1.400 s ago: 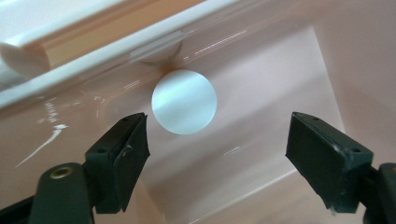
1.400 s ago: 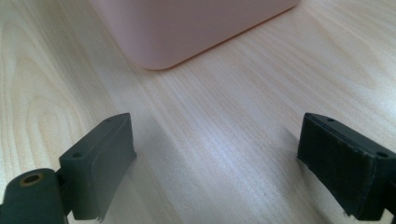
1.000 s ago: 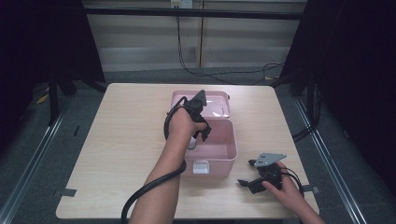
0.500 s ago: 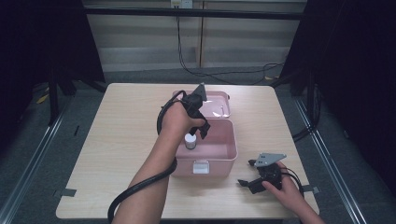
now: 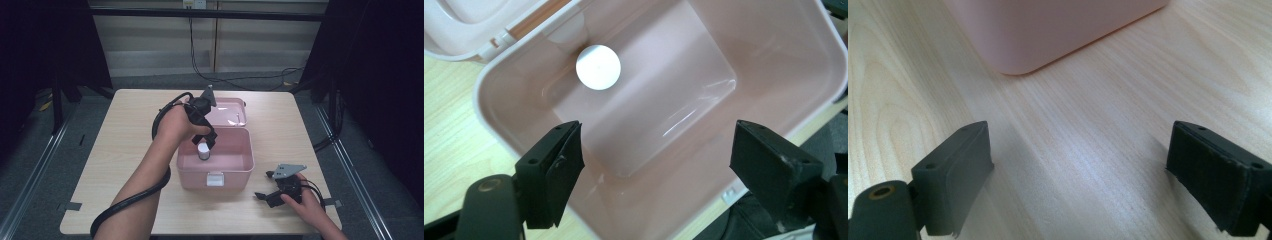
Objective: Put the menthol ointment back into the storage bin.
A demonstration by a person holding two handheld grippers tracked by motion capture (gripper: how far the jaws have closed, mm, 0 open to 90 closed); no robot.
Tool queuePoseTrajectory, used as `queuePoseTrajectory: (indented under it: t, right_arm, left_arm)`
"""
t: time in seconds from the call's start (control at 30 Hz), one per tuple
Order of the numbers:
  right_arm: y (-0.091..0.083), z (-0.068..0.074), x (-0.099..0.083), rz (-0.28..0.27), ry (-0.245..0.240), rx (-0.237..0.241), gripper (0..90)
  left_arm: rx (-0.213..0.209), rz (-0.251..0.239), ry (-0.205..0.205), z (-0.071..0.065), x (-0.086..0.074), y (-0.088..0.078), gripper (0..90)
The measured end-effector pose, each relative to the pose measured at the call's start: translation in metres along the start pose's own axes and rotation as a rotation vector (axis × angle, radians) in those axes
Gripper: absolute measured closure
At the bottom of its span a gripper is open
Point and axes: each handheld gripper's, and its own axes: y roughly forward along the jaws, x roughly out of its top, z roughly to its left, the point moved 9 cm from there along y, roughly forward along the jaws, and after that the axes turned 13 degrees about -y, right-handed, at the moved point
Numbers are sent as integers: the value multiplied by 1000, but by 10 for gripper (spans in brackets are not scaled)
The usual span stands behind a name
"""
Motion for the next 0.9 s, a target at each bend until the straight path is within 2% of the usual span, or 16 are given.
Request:
queuePoseTrajectory:
  t: [0.03, 0.33, 0.5, 0.53, 0.7, 0.9]
  right_arm:
    - [0, 0, 0, 0, 0, 0, 104]
    - [0, 0, 0, 0, -2, 0, 104]
    - [0, 0, 0, 0, -1, 0, 104]
    - [0, 0, 0, 0, -1, 0, 104]
    - [0, 0, 0, 0, 0, 0, 104]
    - [0, 0, 0, -2, 0, -1, 104]
  left_arm:
    - [1, -1, 21, 3, -4, -4, 208]
    - [11, -6, 60, 19, -23, -13, 208]
    - [19, -21, 95, 28, -32, -19, 208]
    - [17, -29, 112, 32, -36, -20, 208]
    - [17, -42, 131, 42, -47, -20, 208]
    - [10, -67, 125, 52, -57, -19, 208]
